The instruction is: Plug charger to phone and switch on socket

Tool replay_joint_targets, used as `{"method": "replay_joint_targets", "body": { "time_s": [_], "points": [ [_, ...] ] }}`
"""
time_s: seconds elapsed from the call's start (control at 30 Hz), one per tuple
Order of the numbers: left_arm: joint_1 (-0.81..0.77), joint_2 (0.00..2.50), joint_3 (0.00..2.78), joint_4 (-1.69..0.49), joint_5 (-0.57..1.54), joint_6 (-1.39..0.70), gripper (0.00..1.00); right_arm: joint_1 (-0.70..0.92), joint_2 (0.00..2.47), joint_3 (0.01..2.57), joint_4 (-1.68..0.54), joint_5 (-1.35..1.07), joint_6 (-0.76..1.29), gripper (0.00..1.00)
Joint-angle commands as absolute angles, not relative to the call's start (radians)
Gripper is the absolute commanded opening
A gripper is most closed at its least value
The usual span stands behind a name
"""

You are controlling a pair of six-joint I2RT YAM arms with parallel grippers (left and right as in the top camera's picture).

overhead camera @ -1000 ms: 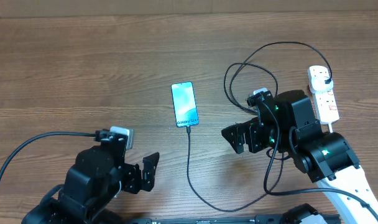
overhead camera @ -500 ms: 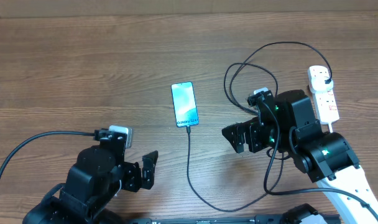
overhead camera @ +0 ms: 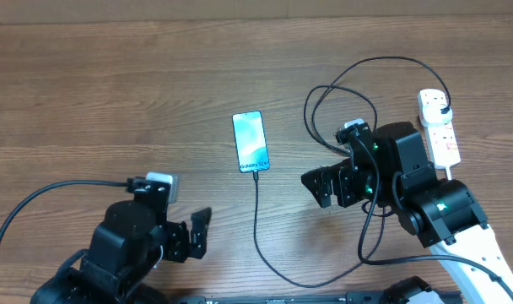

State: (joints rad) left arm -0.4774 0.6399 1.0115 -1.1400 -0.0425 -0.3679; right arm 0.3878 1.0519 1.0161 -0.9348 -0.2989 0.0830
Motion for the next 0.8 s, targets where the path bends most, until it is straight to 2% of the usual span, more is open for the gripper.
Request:
{"method": "replay_joint_targets", "body": {
  "time_s": [0.0, 0.13, 0.33, 0.67, 0.77],
  "points": [
    [-0.384, 0.599, 0.987, -1.143, -0.052, -0.382, 0.99, 0.392, 1.047, 1.011, -0.929, -0.289, 0.089, 1.0],
    [-0.222, 0.525, 0.939, -1.095, -0.031, -0.382, 0.99, 0.392, 1.047, 1.011, -0.929, -0.289, 0.089, 1.0],
    [-0.004, 0.358, 0.76, -0.859, -0.024, -0.382, 1.0, 0.392, 1.047, 1.011, -0.929, -0.289, 0.089, 1.0],
    [0.065, 0.158, 0.295, -0.151, -0.014, -0.382, 1.0, 0.392, 1.047, 1.011, -0.929, -0.289, 0.089, 1.0],
    [0.089, 0.113, 0.2, -0.01, -0.001, -0.382, 1.0, 0.392, 1.047, 1.011, -0.929, -0.289, 0.089, 1.0]
  ]
}}
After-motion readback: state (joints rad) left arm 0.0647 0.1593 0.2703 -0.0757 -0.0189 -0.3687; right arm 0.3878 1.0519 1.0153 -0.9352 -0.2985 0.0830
